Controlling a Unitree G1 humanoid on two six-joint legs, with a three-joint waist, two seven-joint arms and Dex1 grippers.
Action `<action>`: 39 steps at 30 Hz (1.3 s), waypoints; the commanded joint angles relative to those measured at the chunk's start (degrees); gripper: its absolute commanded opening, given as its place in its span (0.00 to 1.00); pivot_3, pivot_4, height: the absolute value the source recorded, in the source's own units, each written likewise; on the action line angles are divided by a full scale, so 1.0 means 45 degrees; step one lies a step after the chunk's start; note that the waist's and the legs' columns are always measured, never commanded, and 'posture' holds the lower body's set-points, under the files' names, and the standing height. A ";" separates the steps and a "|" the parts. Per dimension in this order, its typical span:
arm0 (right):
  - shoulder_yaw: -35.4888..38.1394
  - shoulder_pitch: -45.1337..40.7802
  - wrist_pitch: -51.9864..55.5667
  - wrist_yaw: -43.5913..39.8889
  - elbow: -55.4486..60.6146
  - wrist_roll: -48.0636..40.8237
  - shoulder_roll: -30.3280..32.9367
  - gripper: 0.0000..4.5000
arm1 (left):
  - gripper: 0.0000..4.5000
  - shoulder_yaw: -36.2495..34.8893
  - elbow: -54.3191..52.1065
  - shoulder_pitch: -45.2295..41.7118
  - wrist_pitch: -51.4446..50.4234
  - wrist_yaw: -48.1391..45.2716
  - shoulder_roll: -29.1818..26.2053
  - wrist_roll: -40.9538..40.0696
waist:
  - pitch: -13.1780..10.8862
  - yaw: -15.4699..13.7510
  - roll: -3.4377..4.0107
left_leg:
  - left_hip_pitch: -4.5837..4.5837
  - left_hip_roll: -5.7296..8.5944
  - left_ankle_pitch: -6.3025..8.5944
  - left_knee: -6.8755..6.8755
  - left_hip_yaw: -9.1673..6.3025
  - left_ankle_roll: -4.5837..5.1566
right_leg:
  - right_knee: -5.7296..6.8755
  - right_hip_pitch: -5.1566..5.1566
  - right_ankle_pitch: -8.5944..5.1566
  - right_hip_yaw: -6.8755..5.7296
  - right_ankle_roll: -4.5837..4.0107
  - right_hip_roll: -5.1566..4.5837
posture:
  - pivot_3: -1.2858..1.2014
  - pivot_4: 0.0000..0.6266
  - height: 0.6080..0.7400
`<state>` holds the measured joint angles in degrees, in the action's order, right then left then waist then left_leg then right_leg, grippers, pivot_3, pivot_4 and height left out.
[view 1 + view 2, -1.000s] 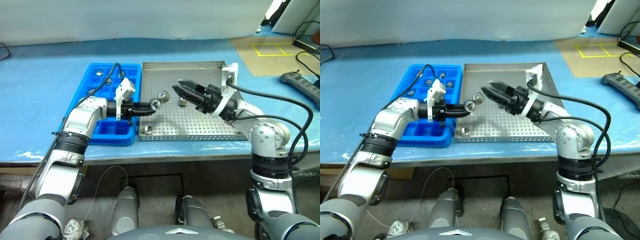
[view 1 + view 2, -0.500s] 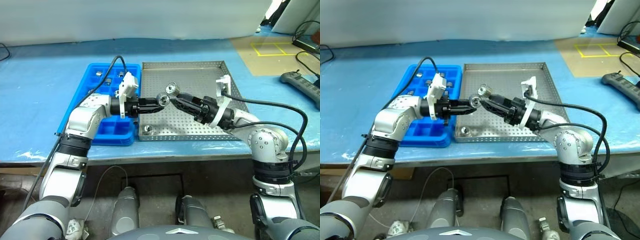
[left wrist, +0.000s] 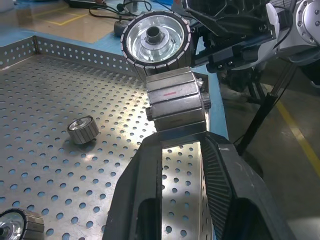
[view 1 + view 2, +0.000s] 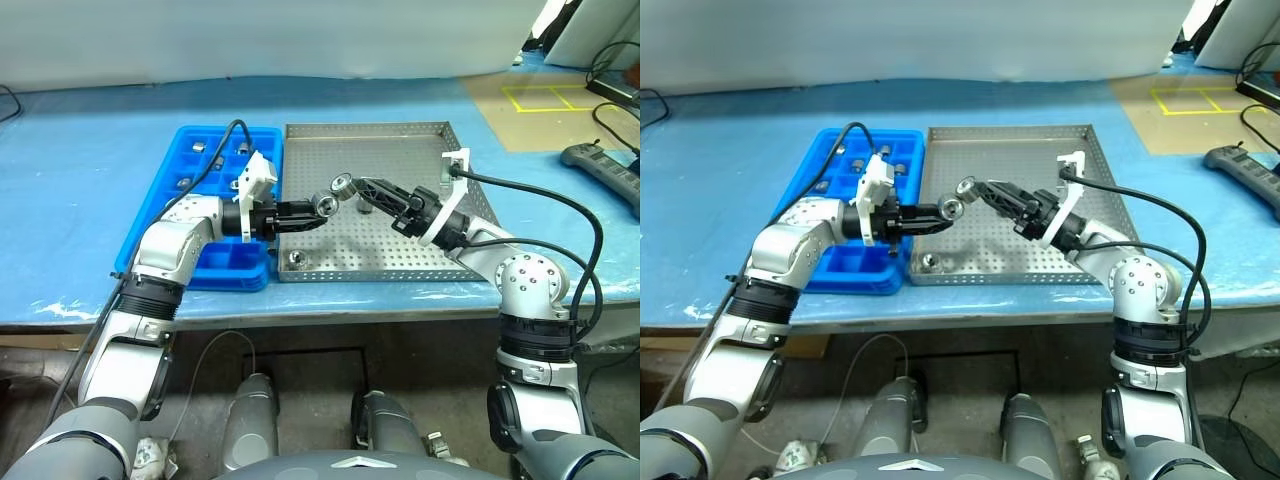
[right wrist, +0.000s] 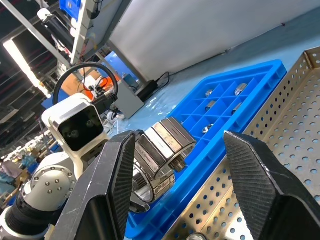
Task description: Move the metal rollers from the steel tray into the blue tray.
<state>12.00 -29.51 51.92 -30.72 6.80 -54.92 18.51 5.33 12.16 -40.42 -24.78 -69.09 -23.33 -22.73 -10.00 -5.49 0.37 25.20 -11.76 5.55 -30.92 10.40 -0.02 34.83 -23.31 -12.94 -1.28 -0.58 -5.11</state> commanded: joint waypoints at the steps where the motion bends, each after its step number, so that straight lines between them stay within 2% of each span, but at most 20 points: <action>1: 0.0038 -0.0341 0.0069 0.0208 0.0399 -0.0352 -0.0173 0.64 | 0.18 -0.0024 -0.0284 -0.0203 0.0353 0.0096 0.0075 -0.0024 | 0.0000 0.0006 0.0000 | 0.0000 0.0000 0.0000 0.0000 -0.0001 -0.0001 | 0.0000 0.0000 0.0000 0.0000 0.0000 0.0000 | 0.47 0.24 1.00; 8: -0.0268 -0.0559 0.0125 0.0556 0.0525 -0.0202 -0.0567 0.64 | 0.18 -0.0007 -0.0067 -0.0267 0.0443 0.0122 0.0188 0.0072 | 0.0000 0.0019 0.0000 | -0.0001 -0.0003 -0.0004 0.0000 -0.0001 -0.0006 | 0.0003 -0.0002 0.0000 0.0000 0.0000 0.0003 | 0.47 0.24 1.00; 11: -0.0590 -0.0563 -0.0105 0.0526 0.0393 0.0332 -0.0553 0.77 | 0.18 0.0003 -0.0147 -0.0208 0.0428 0.0192 0.0225 0.0085 | 0.0000 0.0009 0.0000 | -0.0001 -0.0002 -0.0005 0.0000 -0.0001 -0.0007 | 0.0003 -0.0001 0.0000 -0.0001 0.0000 0.0003 | 0.47 0.24 1.00; 14: -0.0748 -0.0651 -0.0095 0.0740 0.0071 0.0759 -0.0521 0.98 | 0.18 0.0011 -0.0327 -0.0149 0.0345 0.0257 0.0238 0.0067 | 0.0000 0.0007 0.0000 | 0.0000 -0.0001 -0.0005 0.0000 -0.0002 -0.0008 | 0.0004 0.0000 0.0001 -0.0001 0.0001 0.0002 | 0.47 0.24 1.00; 26: -0.0401 -0.0521 -0.0632 0.0694 -0.0121 0.0793 -0.0804 0.99 | 0.18 0.0062 -0.0155 -0.0076 0.0463 0.0308 0.0319 0.0173 | 0.0000 0.0011 0.0000 | 0.0000 -0.0002 -0.0008 0.0000 -0.0002 -0.0013 | 0.0006 -0.0001 0.0001 -0.0001 0.0001 0.0002 | 0.48 0.24 1.00; 29: -0.0285 -0.0576 -0.0867 0.0854 -0.0257 0.0925 -0.0970 0.87 | 0.18 0.0081 -0.0186 -0.0053 0.0440 0.0320 0.0329 0.0189 | 0.0000 0.0011 0.0000 | 0.0000 -0.0002 -0.0008 -0.0001 -0.0001 -0.0013 | 0.0009 -0.0001 0.0001 -0.0001 0.0001 0.0002 | 0.48 0.24 1.00; 32: -0.0499 -0.0574 -0.0933 0.0931 -0.0276 0.1300 -0.0902 0.65 | 0.18 0.0099 -0.0170 -0.0039 0.0443 0.0318 0.0307 0.0192 | 0.0000 0.0012 0.0000 | 0.0000 -0.0001 -0.0008 -0.0001 -0.0001 -0.0013 | 0.0009 -0.0001 0.0001 -0.0001 0.0001 0.0002 | 0.47 0.24 1.00; 33: -0.0539 -0.0573 -0.0926 0.0827 -0.0266 0.1295 -0.0883 0.65 | 0.18 0.0093 -0.0141 -0.0039 0.0458 0.0301 0.0289 0.0187 | 0.0000 0.0009 0.0000 | 0.0000 -0.0002 -0.0008 -0.0001 -0.0002 -0.0013 | 0.0009 -0.0001 0.0001 -0.0001 0.0001 0.0002 | 0.47 0.24 1.00; 34: -0.0533 -0.0567 -0.0926 0.0738 -0.0238 0.1261 -0.0879 0.56 | 0.18 0.0084 -0.0100 -0.0045 0.0483 0.0278 0.0268 0.0185 | 0.0000 0.0010 0.0000 | 0.0000 -0.0002 -0.0008 -0.0001 -0.0001 -0.0013 | 0.0009 -0.0001 0.0001 -0.0002 0.0001 0.0002 | 0.47 0.24 1.00; 36: -0.0495 -0.0572 -0.0933 0.0672 -0.0246 0.1283 -0.0860 0.50 | 0.18 0.0078 -0.0034 -0.0063 0.0523 0.0253 0.0248 0.0195 | 0.0000 0.0012 0.0000 | 0.0000 -0.0002 -0.0008 -0.0001 -0.0001 -0.0013 | 0.0009 -0.0001 0.0001 -0.0002 0.0001 0.0002 | 0.47 0.24 1.00; 39: -0.0558 -0.0604 -0.1013 0.0793 -0.0386 0.1656 -0.0772 0.32 | 0.18 0.0091 0.0003 -0.0086 0.0547 0.0257 0.0259 0.0200 | 0.0000 0.0010 0.0000 | 0.0000 -0.0002 -0.0008 -0.0002 -0.0001 -0.0013 | 0.0009 -0.0001 0.0001 -0.0002 0.0001 0.0002 | 0.47 0.24 1.00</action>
<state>9.27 -31.23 48.49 -27.25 4.75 -47.89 14.47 6.36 13.57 -40.19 -23.67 -67.33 -22.14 -21.12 -9.99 -5.45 0.37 25.20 -11.77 5.51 -30.93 10.39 -0.08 34.87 -23.31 -12.93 -1.29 -0.57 -5.10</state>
